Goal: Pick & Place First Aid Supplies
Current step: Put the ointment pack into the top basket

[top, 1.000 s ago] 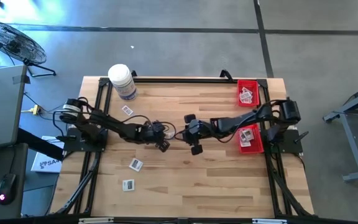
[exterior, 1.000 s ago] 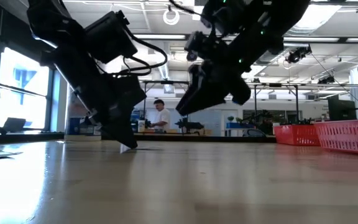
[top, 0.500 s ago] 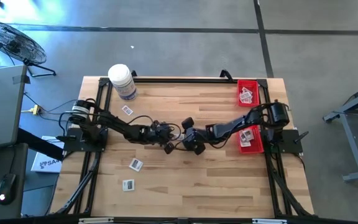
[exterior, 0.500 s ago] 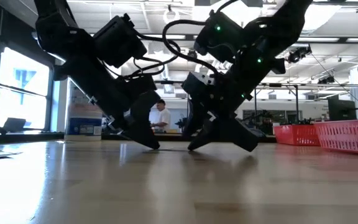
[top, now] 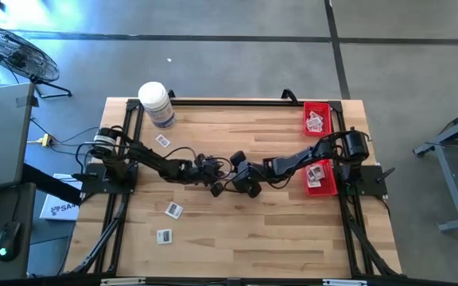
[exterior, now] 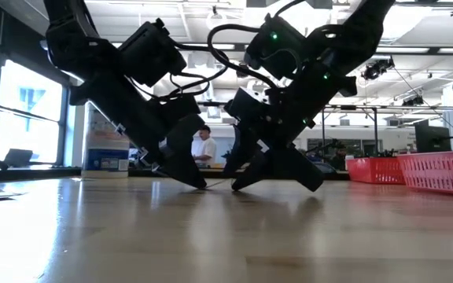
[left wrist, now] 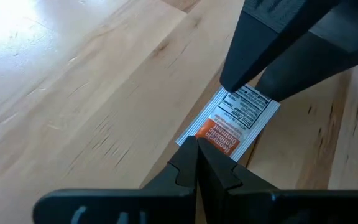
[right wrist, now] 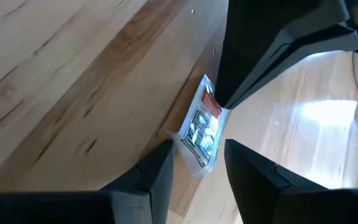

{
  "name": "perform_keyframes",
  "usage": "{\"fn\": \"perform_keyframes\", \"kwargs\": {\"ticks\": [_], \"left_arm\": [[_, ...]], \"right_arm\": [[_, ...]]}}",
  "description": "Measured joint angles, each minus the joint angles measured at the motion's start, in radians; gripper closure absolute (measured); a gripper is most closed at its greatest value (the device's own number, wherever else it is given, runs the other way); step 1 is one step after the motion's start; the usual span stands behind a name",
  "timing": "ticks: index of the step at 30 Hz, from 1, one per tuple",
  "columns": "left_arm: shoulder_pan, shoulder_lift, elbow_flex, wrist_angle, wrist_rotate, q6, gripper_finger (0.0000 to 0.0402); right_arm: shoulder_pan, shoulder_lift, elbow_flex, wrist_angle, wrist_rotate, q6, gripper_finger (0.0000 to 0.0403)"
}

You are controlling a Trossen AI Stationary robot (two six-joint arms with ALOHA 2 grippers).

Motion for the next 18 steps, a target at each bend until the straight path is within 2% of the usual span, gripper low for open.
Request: {"fn": "perform_keyframes", "kwargs": {"ticks": [8, 13, 18], "left_arm": [[-0.001, 0.000, 0.001, -0.013, -0.003, 0.001, 0.0401], [-0.001, 0.000, 0.001, -0.008, -0.007, 0.001, 0.0401], [0.000, 0.000, -0.001, 0.011, 0.013, 0.027, 0.0401]], "right_arm": [[0.019, 0.000, 0.000, -0.010, 0.001, 0.099, 0.0265], [0.033, 0.000, 0.000, -0.006, -0.079, 0.173, 0.0265], [0.029, 0.000, 0.000, -0.029, 0.036, 0.199, 0.0265]]}}
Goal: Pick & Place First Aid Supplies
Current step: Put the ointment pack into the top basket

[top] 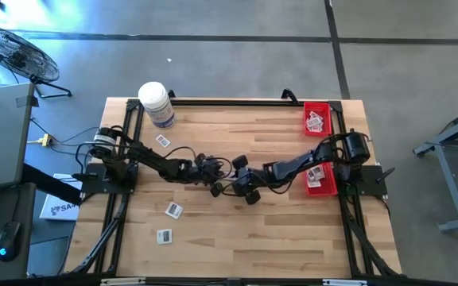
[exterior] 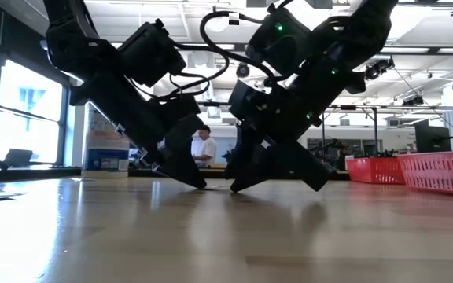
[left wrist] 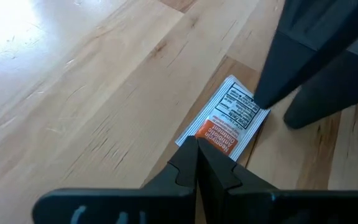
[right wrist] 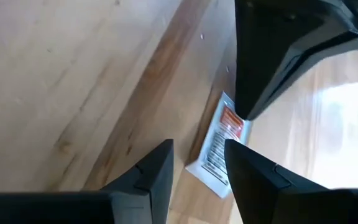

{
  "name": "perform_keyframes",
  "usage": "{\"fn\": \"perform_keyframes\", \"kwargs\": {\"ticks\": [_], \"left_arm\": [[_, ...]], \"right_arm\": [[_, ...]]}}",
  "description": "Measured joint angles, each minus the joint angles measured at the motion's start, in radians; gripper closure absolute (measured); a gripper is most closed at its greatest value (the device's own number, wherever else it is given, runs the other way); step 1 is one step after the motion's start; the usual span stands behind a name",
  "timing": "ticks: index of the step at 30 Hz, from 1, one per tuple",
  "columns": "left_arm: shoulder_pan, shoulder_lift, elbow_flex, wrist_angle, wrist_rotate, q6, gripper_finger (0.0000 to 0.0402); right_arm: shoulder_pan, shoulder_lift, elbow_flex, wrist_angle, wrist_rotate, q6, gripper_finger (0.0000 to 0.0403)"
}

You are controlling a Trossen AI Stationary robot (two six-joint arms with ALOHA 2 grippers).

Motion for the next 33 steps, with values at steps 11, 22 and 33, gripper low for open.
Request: {"fn": "perform_keyframes", "kwargs": {"ticks": [11, 22, 33], "left_arm": [[0.000, 0.000, 0.000, -0.005, 0.002, 0.003, 0.0401], [0.000, 0.000, 0.000, 0.004, 0.027, 0.001, 0.0401], [-0.002, -0.070, 0.000, -0.044, 0.076, -0.007, 0.0401]], "right_arm": [[-0.032, 0.000, 0.001, -0.026, 0.019, 0.210, 0.0265], [-0.043, 0.012, 0.000, -0.014, 0.028, 0.423, 0.0265], [-0.052, 0.067, 0.003, 0.007, 0.013, 0.466, 0.0333]]}}
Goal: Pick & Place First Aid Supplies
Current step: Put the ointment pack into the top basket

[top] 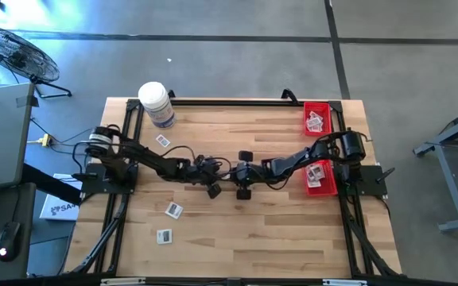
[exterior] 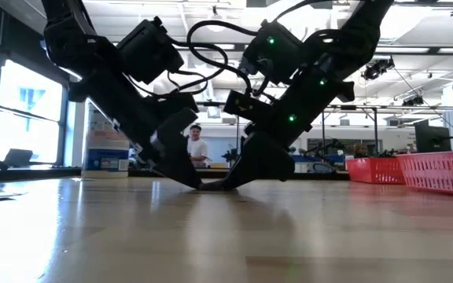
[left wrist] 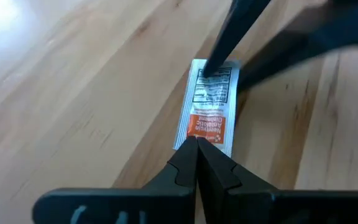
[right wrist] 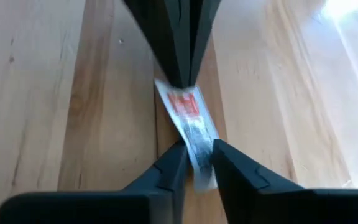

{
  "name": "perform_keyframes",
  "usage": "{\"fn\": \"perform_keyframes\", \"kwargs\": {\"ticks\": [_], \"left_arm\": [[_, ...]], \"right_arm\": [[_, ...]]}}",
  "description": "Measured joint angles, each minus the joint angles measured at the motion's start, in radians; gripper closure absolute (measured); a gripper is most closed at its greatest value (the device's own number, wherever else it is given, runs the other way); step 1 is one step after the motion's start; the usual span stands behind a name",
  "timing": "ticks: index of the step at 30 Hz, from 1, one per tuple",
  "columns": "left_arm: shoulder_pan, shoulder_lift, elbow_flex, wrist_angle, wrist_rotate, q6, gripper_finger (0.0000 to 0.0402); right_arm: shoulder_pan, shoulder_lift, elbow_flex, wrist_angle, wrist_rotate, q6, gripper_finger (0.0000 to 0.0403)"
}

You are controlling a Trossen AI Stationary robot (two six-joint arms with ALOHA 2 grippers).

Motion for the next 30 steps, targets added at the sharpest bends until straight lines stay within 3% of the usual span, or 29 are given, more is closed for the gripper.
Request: {"fn": "perform_keyframes", "kwargs": {"ticks": [7, 12, 16, 21, 26, 30], "left_arm": [[0.000, -0.209, -0.003, -0.244, -0.041, 0.028, 0.0402], [-0.001, -0.345, -0.003, -0.332, -0.137, 0.051, 0.0402], [0.000, -0.389, -0.003, -0.343, -0.231, 0.059, 0.0402], [0.000, -0.389, -0.002, -0.345, -0.272, 0.056, 0.0402], [0.000, -0.374, 0.000, -0.343, -0.272, 0.055, 0.0402], [0.000, -0.363, -0.001, -0.350, -0.268, 0.054, 0.0402]], "right_arm": [[-0.001, -0.005, -0.001, -0.002, -0.048, 0.000, 0.0396], [-0.004, -0.053, -0.004, -0.023, -0.089, 0.035, 0.0400], [-0.013, -0.183, -0.012, -0.207, -0.077, 0.066, 0.0401], [-0.100, -0.421, -0.005, -0.608, 0.008, 0.189, 0.0401], [-0.291, -0.620, -0.005, -0.977, 0.127, 0.409, 0.0401], [-0.487, -0.681, -0.006, -1.189, 0.212, 0.569, 0.0402]]}}
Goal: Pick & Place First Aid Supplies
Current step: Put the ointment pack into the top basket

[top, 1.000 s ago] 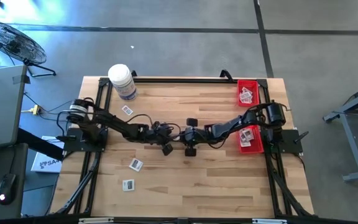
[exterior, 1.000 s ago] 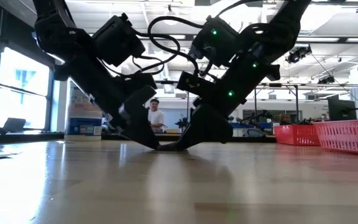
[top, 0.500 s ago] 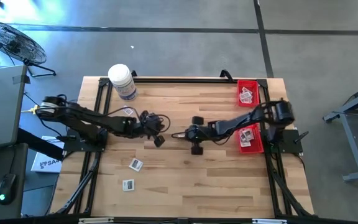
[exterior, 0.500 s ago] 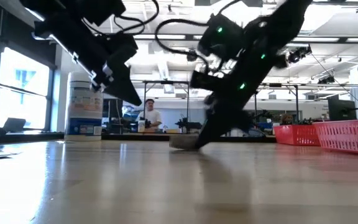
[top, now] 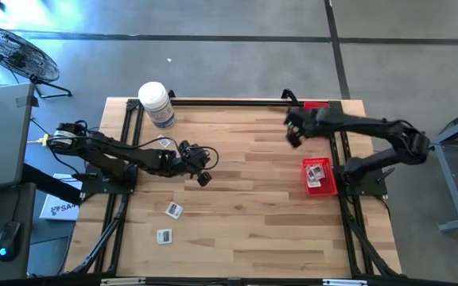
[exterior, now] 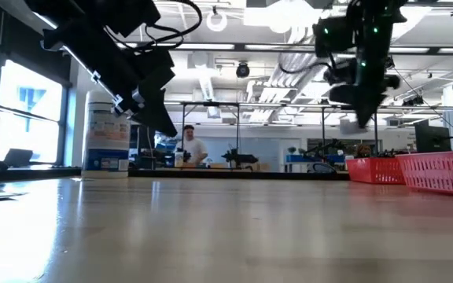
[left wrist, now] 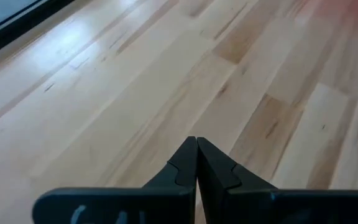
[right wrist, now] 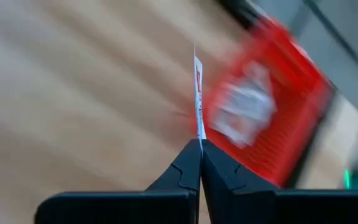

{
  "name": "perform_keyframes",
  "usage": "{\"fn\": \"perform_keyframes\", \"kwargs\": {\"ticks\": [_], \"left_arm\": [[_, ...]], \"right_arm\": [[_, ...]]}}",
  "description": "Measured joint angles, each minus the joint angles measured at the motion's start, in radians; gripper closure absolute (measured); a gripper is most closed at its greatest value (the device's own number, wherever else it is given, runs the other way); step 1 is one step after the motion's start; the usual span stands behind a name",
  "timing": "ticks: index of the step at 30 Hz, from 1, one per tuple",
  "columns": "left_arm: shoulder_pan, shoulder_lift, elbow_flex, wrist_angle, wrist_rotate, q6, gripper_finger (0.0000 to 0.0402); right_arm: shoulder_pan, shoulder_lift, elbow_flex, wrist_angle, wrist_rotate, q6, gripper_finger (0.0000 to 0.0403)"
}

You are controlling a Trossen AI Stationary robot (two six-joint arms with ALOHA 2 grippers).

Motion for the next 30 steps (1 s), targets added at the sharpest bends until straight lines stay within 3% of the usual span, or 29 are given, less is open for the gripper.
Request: {"fn": "perform_keyframes", "kwargs": {"ticks": [3, 9, 15, 20, 25, 30], "left_arm": [[0.000, 0.000, 0.001, 0.008, 0.012, 0.000, 0.0402], [0.000, -0.001, 0.001, 0.009, 0.024, -0.027, 0.0402], [0.000, -0.001, 0.001, 0.016, 0.076, -0.033, 0.0402], [0.000, -0.001, 0.001, 0.022, 0.105, -0.033, 0.0402], [0.000, -0.001, 0.001, 0.022, 0.122, -0.035, 0.0401], [0.000, -0.001, 0.001, 0.023, 0.124, -0.045, 0.0401]], "right_arm": [[-0.135, 0.013, 0.000, -0.071, 0.014, 0.027, 0.0401], [-0.291, 0.113, 0.000, 0.028, -0.031, -0.103, 0.0401], [-0.363, 0.269, 0.001, 0.029, 0.057, -0.160, 0.0401], [-0.400, 0.369, 0.001, 0.099, 0.043, -0.244, 0.0400], [-0.421, 0.412, 0.001, 0.140, -0.001, -0.296, 0.0399], [-0.421, 0.413, 0.002, 0.142, 0.010, -0.328, 0.0365]]}}
